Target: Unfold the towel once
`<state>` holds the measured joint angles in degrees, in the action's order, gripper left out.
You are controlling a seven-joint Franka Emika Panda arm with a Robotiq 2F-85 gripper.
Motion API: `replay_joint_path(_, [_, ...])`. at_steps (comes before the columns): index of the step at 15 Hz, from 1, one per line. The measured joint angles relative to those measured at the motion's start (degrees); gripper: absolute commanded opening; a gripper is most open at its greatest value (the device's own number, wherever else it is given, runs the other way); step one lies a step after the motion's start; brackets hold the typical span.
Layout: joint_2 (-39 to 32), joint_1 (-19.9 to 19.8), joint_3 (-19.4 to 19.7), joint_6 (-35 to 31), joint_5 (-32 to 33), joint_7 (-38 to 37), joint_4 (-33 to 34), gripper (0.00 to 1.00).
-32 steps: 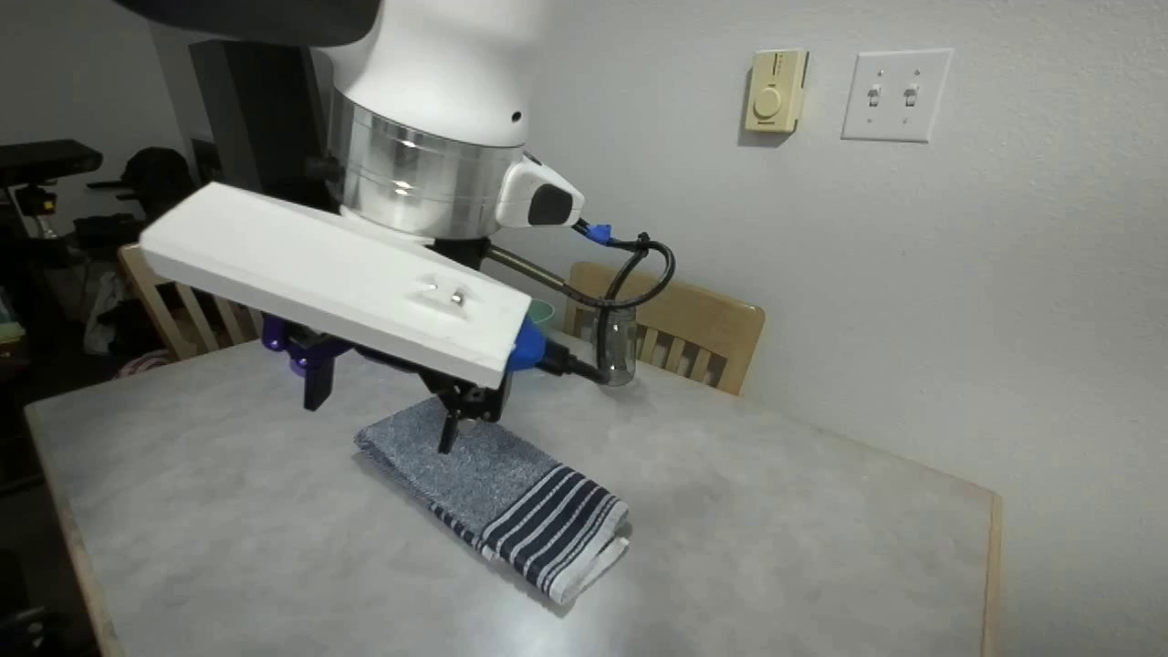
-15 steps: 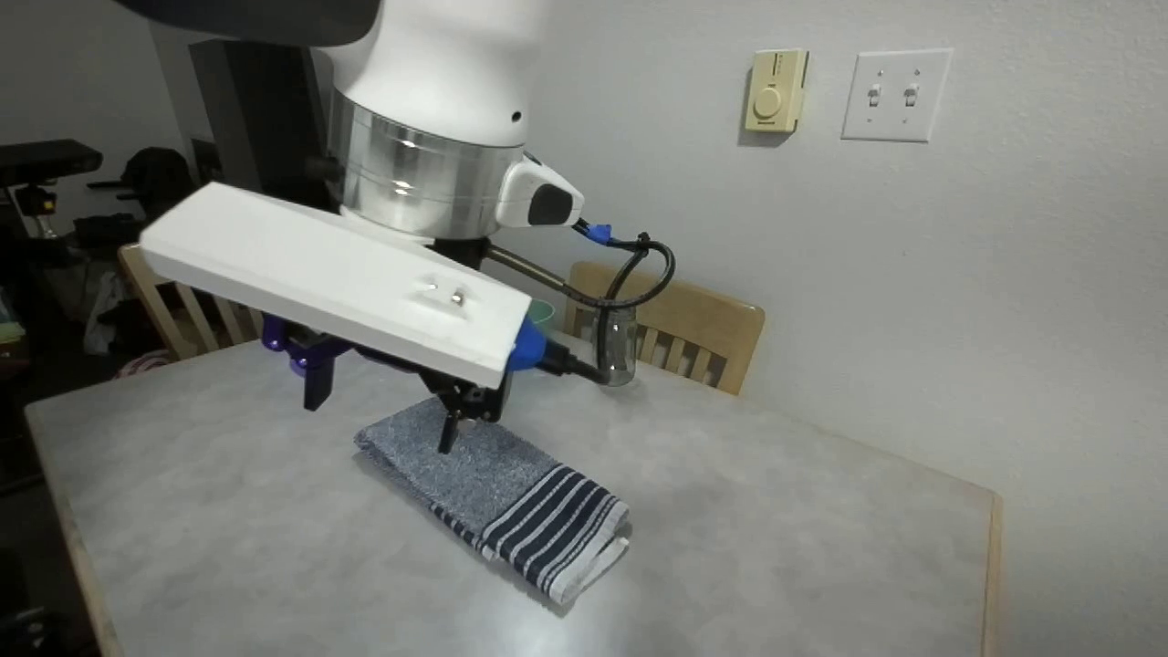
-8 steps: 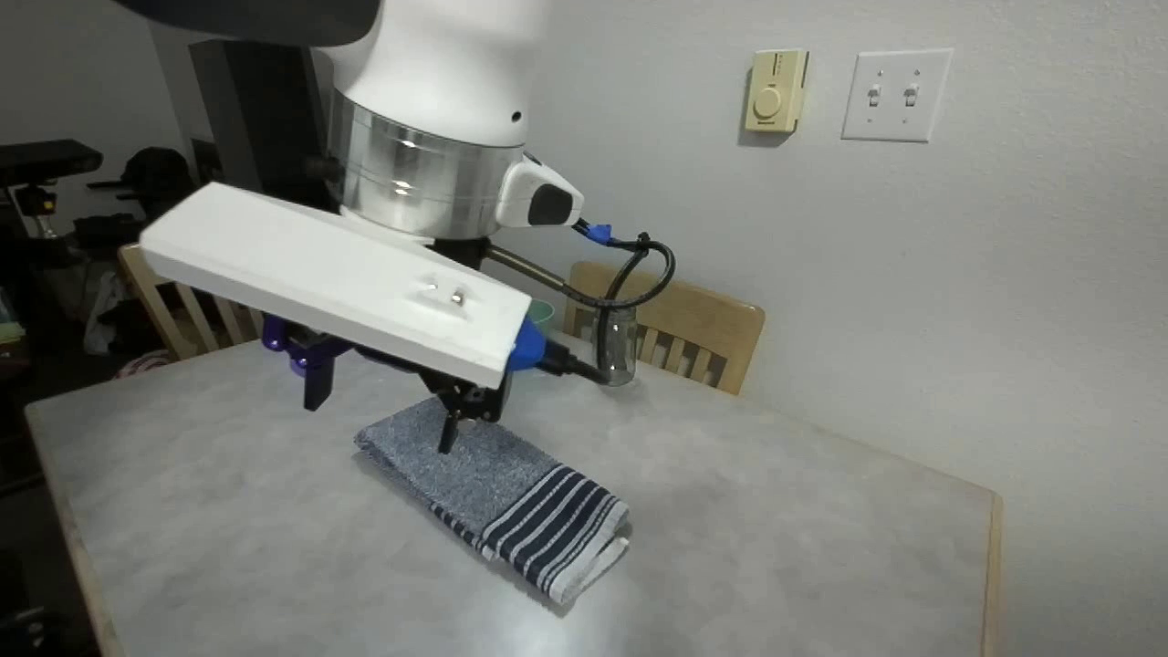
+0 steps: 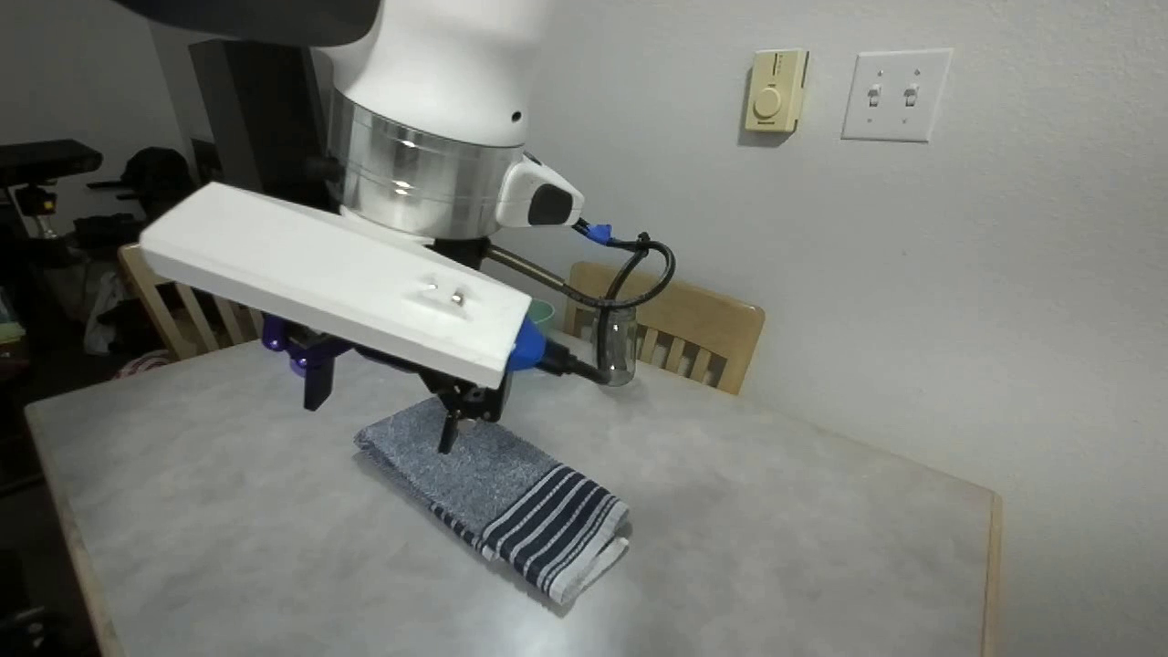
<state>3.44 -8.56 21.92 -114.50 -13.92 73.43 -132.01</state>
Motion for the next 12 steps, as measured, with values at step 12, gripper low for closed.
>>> replay_joint_path(12, [0.0,0.0,0.0,0.0,0.0,0.0,0.0,1.00])
